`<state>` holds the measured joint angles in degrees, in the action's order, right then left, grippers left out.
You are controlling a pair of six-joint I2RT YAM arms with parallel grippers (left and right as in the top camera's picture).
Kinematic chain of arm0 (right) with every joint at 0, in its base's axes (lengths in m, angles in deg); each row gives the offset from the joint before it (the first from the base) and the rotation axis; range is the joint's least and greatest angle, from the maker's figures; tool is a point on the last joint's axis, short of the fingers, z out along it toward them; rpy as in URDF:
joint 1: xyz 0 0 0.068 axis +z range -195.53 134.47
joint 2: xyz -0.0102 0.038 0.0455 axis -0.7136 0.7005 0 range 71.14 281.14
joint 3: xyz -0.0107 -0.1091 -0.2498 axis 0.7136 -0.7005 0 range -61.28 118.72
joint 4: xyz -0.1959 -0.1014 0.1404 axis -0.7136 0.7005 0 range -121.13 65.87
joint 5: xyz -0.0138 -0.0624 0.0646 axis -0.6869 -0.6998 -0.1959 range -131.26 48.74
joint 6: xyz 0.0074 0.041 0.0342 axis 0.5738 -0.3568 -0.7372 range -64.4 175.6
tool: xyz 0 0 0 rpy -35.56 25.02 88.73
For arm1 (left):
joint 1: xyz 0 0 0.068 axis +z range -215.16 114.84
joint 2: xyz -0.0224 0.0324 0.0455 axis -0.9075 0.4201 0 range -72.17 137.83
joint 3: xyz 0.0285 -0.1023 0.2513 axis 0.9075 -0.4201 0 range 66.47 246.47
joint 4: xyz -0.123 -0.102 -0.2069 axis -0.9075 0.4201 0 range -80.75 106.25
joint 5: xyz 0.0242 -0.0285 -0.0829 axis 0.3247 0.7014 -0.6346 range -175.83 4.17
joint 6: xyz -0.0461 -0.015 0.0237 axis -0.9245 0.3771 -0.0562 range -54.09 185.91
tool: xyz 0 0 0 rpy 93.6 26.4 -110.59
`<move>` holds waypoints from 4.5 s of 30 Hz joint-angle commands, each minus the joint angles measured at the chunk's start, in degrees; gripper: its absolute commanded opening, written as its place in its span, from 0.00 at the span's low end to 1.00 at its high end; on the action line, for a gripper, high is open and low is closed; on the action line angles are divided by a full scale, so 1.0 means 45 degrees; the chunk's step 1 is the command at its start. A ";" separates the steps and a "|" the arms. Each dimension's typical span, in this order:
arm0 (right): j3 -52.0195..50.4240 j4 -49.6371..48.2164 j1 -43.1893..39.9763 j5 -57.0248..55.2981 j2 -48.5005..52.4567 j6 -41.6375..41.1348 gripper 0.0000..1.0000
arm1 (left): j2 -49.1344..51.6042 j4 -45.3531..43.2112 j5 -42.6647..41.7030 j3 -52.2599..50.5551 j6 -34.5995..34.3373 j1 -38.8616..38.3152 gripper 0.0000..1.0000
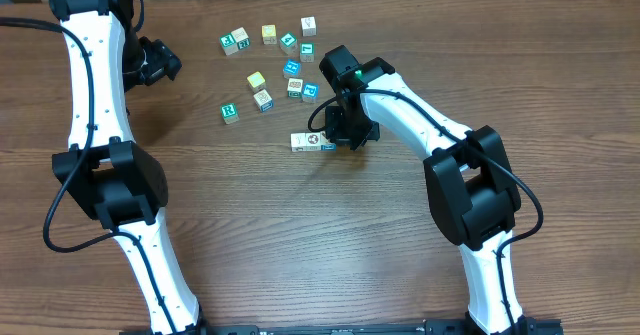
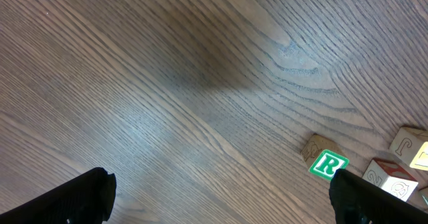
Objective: Form a horizontal line
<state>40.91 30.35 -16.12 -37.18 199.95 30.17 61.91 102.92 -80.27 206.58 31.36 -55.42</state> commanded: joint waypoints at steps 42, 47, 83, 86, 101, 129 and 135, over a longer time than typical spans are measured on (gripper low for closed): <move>0.6314 0.2647 -0.2579 -0.0505 -0.0063 0.0010 0.04 | -0.0078 0.0024 0.0029 -0.0029 -0.0039 -0.0087 1.00; 0.4269 0.0340 -0.0962 -0.1710 0.0267 0.0262 0.04 | -0.0078 0.0024 0.0029 -0.0029 -0.0039 -0.0087 1.00; 0.0865 -0.3249 -0.0034 -0.1025 0.0743 0.0665 0.04 | -0.0078 0.0024 0.0029 -0.0029 -0.0039 -0.0087 1.00; 0.0860 -0.3113 -0.0039 -0.0981 0.0743 0.0665 0.04 | -0.0078 0.0024 0.0029 -0.0029 -0.0039 -0.0087 1.00; 0.0860 -0.2691 -0.0034 -0.0976 0.0743 0.0661 0.04 | -0.0078 0.0024 0.0029 -0.0029 -0.0039 -0.0087 1.00; 0.0860 -0.2565 -0.0029 -0.0544 0.0991 0.0665 0.04 | -0.0078 0.0024 0.0029 -0.0029 -0.0039 -0.0087 1.00; 0.0860 -0.2327 -0.0024 -0.0544 0.0991 0.0665 0.04 | -0.0078 0.0024 0.0029 -0.0029 -0.0039 -0.0087 1.00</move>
<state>45.04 19.64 -16.39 -39.98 203.95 33.12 61.91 102.92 -80.27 206.58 31.36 -55.42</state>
